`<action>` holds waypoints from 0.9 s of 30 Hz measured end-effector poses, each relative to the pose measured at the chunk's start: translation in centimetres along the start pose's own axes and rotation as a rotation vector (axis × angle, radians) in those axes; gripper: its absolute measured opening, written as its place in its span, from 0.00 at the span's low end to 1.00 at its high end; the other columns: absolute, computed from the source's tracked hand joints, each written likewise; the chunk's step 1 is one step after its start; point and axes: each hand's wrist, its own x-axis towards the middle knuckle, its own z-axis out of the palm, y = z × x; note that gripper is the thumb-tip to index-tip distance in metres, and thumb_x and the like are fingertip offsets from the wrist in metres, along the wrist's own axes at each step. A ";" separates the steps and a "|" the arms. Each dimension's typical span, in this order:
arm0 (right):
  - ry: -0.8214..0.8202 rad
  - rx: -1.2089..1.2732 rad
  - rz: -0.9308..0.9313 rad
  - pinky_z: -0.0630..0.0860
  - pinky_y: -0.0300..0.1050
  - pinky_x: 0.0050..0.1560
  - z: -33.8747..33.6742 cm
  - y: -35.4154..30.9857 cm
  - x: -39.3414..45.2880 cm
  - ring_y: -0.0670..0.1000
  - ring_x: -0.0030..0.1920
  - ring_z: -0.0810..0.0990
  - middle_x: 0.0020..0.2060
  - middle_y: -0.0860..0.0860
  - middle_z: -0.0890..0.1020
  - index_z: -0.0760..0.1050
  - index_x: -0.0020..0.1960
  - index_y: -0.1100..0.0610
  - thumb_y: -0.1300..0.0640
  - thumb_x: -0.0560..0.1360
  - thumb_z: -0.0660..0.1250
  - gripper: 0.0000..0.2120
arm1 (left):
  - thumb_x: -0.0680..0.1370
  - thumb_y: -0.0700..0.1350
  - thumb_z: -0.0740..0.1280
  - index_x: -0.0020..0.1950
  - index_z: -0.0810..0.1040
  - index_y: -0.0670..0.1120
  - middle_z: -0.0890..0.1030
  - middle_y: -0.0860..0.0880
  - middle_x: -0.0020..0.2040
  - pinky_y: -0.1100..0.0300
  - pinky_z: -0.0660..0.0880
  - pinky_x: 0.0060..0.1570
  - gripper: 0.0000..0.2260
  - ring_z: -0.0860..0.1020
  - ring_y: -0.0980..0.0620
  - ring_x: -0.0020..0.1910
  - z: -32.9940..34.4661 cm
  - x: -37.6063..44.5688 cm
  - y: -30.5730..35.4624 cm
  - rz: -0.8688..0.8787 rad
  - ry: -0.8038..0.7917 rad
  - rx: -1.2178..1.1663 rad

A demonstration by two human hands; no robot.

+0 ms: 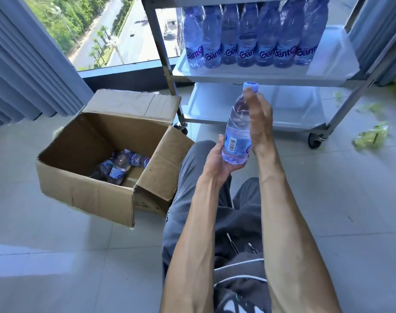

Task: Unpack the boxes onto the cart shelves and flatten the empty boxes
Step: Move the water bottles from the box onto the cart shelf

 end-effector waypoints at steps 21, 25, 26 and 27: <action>0.424 -0.355 0.177 0.77 0.43 0.48 -0.3 1.8 7.9 0.54 0.50 0.82 0.48 0.51 0.82 0.70 0.57 0.58 0.46 0.58 0.82 0.35 | 0.79 0.36 0.60 0.57 0.71 0.43 0.79 0.43 0.52 0.55 0.78 0.52 0.08 0.80 0.47 0.49 5.2 11.1 4.3 0.238 0.026 -0.286; 0.492 -0.383 0.201 0.73 0.42 0.49 -2.6 0.5 13.5 0.56 0.54 0.81 0.52 0.54 0.81 0.68 0.60 0.61 0.45 0.58 0.82 0.40 | 0.77 0.27 0.59 0.54 0.71 0.42 0.76 0.40 0.49 0.54 0.73 0.54 0.12 0.77 0.45 0.47 8.6 16.1 6.5 0.272 0.028 -0.177; 0.471 -0.394 0.197 0.75 0.42 0.50 -3.2 0.2 14.8 0.56 0.54 0.81 0.53 0.54 0.81 0.68 0.61 0.60 0.44 0.58 0.83 0.40 | 0.77 0.26 0.58 0.54 0.70 0.41 0.75 0.39 0.50 0.54 0.73 0.53 0.13 0.76 0.45 0.47 9.5 17.2 7.0 0.270 0.026 -0.180; 0.447 -0.413 0.193 0.76 0.44 0.52 -3.9 -0.2 16.2 0.55 0.54 0.81 0.53 0.53 0.81 0.68 0.60 0.58 0.45 0.57 0.83 0.40 | 0.76 0.25 0.58 0.54 0.70 0.41 0.75 0.39 0.50 0.54 0.73 0.52 0.13 0.76 0.45 0.46 10.2 18.2 7.3 0.265 0.021 -0.189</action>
